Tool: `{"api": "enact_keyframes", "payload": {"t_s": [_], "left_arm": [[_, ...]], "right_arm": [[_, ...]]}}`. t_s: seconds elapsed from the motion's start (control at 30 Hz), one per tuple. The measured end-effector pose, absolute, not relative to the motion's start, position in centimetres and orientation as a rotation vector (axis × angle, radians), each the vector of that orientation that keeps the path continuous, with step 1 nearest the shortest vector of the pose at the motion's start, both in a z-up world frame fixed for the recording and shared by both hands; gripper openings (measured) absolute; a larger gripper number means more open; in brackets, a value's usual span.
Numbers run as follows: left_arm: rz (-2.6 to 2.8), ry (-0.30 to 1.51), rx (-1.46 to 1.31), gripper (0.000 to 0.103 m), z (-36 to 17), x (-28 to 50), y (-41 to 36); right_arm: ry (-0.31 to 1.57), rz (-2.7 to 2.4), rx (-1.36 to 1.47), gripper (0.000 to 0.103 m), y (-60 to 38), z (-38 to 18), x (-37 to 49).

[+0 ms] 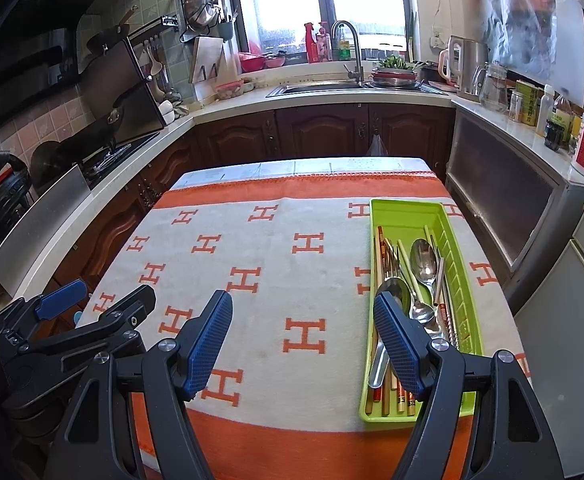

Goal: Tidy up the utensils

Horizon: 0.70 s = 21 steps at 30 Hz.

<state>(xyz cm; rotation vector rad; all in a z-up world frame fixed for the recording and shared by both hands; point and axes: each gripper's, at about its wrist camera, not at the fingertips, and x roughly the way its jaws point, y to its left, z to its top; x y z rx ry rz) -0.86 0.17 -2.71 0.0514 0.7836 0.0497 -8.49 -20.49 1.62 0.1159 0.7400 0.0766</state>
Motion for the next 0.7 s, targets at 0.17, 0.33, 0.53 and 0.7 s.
{"api": "enact_keyframes", "payload": {"t_s": [0.17,0.33,0.53,0.7], "left_arm": [[0.053,0.783,0.052,0.078,-2.8,-0.8,0.2],[0.053,0.787,0.052,0.077,-3.0,-0.8,0.3],[0.054,0.789,0.051,0.077,-3.1,-0.8,0.3],[0.052,0.798,0.047,0.077,-3.5,-0.7,0.4]], "right_arm": [[0.746,0.081,0.117,0.074,-20.4,1.3,-8.3],[0.751,0.081,0.119,0.074,-20.5,1.1,-8.0],[0.758,0.081,0.12,0.074,-20.6,0.7,-7.5],[0.766,0.082,0.118,0.074,-20.6,0.3,-7.2]]}}
